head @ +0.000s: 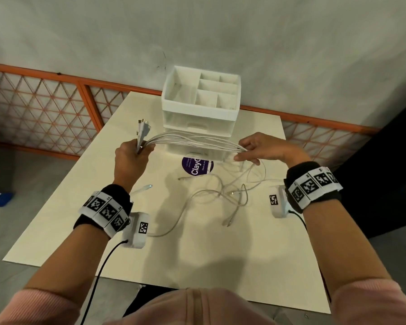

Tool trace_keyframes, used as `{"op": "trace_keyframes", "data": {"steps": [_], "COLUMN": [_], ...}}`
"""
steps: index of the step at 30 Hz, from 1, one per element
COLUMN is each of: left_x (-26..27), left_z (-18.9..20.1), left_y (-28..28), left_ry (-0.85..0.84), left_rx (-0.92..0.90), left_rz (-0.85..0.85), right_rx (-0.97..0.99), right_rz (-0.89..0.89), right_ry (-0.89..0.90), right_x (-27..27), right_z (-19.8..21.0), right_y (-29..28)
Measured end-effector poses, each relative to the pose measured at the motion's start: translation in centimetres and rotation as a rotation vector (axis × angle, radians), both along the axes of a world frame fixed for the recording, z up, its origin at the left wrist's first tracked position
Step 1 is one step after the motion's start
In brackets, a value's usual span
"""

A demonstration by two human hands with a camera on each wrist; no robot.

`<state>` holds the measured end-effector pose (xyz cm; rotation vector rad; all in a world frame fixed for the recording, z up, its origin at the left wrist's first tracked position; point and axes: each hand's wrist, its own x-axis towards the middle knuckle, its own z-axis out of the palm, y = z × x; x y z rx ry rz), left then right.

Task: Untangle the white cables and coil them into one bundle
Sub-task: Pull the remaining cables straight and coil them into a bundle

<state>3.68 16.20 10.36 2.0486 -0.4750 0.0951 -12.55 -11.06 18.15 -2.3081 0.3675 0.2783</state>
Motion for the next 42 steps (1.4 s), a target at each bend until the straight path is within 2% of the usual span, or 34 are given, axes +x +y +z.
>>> {"op": "trace_keyframes", "data": {"steps": [3, 6, 7, 9, 12, 14, 16, 20, 24, 27, 30, 34, 39, 42], "left_x": [0.2, -0.2, -0.4, -0.9, -2.4, -3.6, -4.4, -4.7, -4.8, -5.4, -5.6, -4.6, -3.3, -2.5], "left_z": [-0.5, -0.7, -0.6, 0.1, 1.9, 2.9, 3.2, 3.2, 4.4, 4.6, 4.3, 5.2, 7.6, 7.4], "left_y": [0.3, 0.1, 0.0, -0.4, -1.3, -2.5, -3.7, -4.5, -4.7, -5.5, -5.8, -5.2, -4.5, -3.8], "left_ry": [0.005, 0.113, 0.150, 0.209, 0.225, 0.232, 0.208, 0.092, 0.246, 0.224, 0.147, -0.077, -0.165, -0.181], "left_rx": [0.042, 0.148, 0.133, -0.039, -0.263, -0.265, -0.177, -0.102, -0.208, -0.126, -0.136, -0.157, -0.329, -0.352], "left_rz": [0.003, -0.040, -0.067, -0.161, -0.362, -0.527, -0.638, -0.699, -0.768, -0.870, -0.760, -0.534, -0.236, -0.169], "right_rx": [-0.043, -0.041, -0.062, -0.115, -0.201, -0.147, -0.018, 0.157, 0.181, 0.236, 0.237, 0.216, 0.002, -0.027], "right_rz": [-0.062, -0.199, -0.230, -0.257, -0.152, -0.077, -0.031, -0.037, -0.024, -0.017, -0.045, -0.047, -0.088, -0.125], "right_ry": [-0.049, -0.248, -0.301, -0.341, -0.252, -0.203, -0.242, -0.347, -0.330, -0.350, -0.353, -0.334, -0.028, 0.098], "right_x": [0.1, 0.3, 0.5, 0.8, 1.5, 1.9, 2.3, 1.9, 1.0, 1.3, 1.2, 0.3, -0.5, -1.8], "right_z": [-0.4, -0.3, 0.0, 0.9, 1.3, 1.2, 1.5, 2.6, 2.2, 2.1, 2.0, 0.0, -7.1, -10.7], "right_y": [-0.6, 0.5, 1.0, 2.2, 3.8, 5.1, 6.4, 6.5, 6.0, 6.7, 6.8, 5.6, 2.2, 1.7]}}
